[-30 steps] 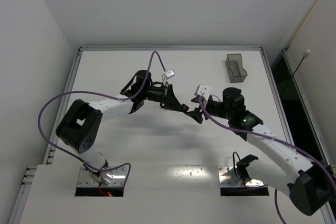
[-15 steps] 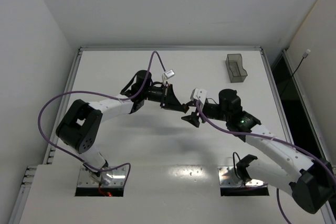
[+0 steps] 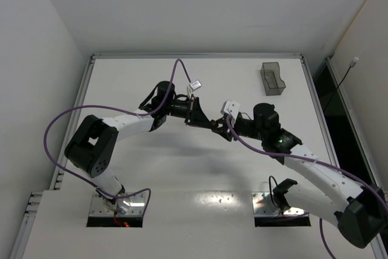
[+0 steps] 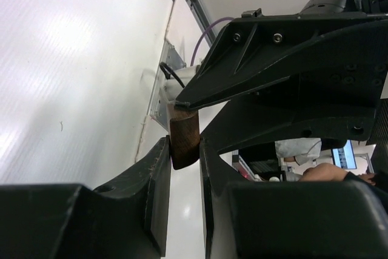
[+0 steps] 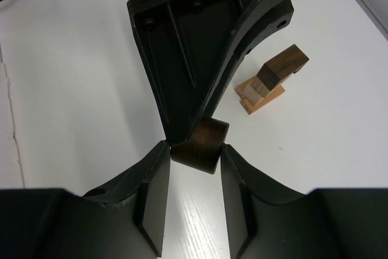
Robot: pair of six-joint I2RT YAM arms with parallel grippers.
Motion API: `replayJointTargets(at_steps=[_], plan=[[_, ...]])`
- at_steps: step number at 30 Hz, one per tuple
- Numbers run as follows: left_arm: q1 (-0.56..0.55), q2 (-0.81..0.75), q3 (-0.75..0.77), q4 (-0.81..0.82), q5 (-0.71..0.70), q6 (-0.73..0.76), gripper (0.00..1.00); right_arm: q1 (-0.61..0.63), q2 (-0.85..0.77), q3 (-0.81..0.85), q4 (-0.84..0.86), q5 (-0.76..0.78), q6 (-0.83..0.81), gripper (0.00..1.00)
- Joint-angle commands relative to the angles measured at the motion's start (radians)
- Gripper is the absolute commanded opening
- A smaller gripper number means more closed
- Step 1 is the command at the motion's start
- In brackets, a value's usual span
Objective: Build the wood block tower
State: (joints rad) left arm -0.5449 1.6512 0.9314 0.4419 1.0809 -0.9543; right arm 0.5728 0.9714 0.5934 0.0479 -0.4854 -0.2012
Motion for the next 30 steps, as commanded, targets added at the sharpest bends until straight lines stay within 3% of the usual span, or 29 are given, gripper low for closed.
replayJointTargets(at_steps=[1,10,12,13,14,15,17,23,30], plan=[[0.007,-0.014,0.007,0.037,-0.006,0.025,0.0,0.01,-0.017,0.028,0.049,-0.009,0.002,0.27],[0.007,-0.024,0.017,0.014,-0.028,0.025,0.02,0.01,-0.008,0.028,0.049,0.001,0.002,0.05],[0.007,-0.033,0.027,-0.032,-0.042,0.061,0.27,0.01,-0.008,0.028,0.049,0.001,0.002,0.04],[0.007,-0.033,0.043,-0.06,-0.064,0.077,0.56,0.01,-0.008,0.028,0.049,0.001,0.002,0.02],[0.016,-0.033,0.043,-0.107,-0.075,0.092,0.7,0.01,-0.008,0.028,0.049,0.001,0.002,0.0],[0.016,-0.045,0.043,-0.117,-0.085,0.101,0.81,0.01,-0.008,0.028,0.038,0.001,0.002,0.0],[0.016,-0.069,0.031,-0.126,-0.105,0.117,0.94,0.01,-0.017,0.019,0.038,0.01,-0.007,0.0],[0.016,-0.162,-0.003,-0.205,-0.179,0.199,1.0,0.01,-0.071,0.008,-0.032,0.071,-0.018,0.0],[0.062,-0.379,0.006,-0.48,-0.488,0.362,1.0,0.01,-0.092,0.051,-0.236,0.269,0.038,0.0]])
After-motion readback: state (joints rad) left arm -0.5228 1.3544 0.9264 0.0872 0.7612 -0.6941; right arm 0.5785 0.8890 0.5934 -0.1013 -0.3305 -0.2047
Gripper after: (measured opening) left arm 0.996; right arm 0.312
